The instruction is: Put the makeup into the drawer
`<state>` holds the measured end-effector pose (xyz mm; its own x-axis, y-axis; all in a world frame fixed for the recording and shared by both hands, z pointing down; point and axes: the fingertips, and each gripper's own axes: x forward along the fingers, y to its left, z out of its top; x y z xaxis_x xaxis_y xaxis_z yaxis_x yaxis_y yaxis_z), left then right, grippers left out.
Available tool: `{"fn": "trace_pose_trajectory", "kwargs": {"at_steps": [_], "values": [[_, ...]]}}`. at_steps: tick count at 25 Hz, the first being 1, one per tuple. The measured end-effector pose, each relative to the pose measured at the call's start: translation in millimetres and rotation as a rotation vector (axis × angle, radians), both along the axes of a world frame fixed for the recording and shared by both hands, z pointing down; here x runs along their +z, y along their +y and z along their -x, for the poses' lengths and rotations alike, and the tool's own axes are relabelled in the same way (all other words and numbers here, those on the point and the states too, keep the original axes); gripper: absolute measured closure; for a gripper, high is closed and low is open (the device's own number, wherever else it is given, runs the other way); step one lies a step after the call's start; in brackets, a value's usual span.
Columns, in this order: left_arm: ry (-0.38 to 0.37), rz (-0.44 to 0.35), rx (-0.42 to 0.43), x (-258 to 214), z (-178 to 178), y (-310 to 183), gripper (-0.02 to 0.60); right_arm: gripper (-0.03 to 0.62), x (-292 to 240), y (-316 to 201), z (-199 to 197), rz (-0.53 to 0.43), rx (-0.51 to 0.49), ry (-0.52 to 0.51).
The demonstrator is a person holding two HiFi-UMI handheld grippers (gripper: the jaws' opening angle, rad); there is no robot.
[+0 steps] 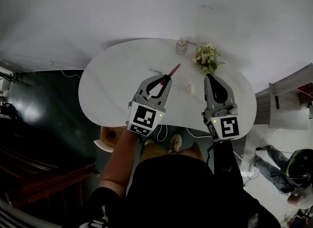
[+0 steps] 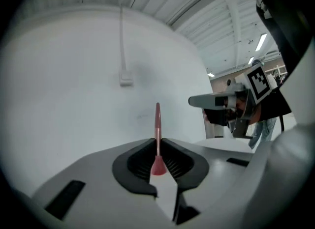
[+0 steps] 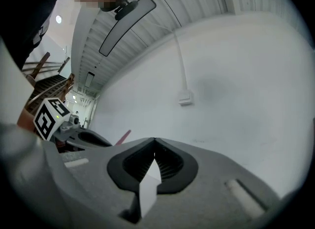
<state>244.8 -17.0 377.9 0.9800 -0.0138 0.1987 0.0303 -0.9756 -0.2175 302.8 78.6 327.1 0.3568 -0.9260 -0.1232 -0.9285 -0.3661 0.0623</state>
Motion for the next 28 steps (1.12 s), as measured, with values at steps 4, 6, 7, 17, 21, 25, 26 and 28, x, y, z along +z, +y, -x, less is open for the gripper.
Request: {"fn": "trace_pose_trajectory", "kwargs": {"at_steps": [4, 6, 7, 17, 21, 25, 26, 28], "values": [[0.154, 0.049, -0.088, -30, 11, -7, 0.538, 0.589, -3, 2, 2, 0.012, 0.009, 0.018], [0.158, 0.065, -0.121, -28, 15, -12, 0.538, 0.589, -4, 2, 5, 0.012, 0.008, 0.020], [0.156, 0.065, -0.130, -27, 17, -14, 0.538, 0.589, -4, 2, 6, 0.013, 0.006, 0.021], [0.179, 0.046, -0.274, -26, 77, -53, 0.538, 0.589, -1, -43, 40, 0.011, -0.097, 0.020], [0.160, 0.017, -0.391, -30, 130, -90, 0.538, 0.589, -5, -88, 77, 0.006, -0.198, 0.012], [0.170, 0.024, -0.513, -32, 191, -125, 0.538, 0.589, -9, -134, 127, -0.011, -0.310, 0.000], [0.167, 0.019, -0.540, -33, 206, -132, 0.538, 0.589, -10, -145, 140, -0.011, -0.340, -0.002], [0.163, 0.013, -0.593, -34, 236, -144, 0.538, 0.589, -10, -167, 167, -0.008, -0.399, -0.005]]}}
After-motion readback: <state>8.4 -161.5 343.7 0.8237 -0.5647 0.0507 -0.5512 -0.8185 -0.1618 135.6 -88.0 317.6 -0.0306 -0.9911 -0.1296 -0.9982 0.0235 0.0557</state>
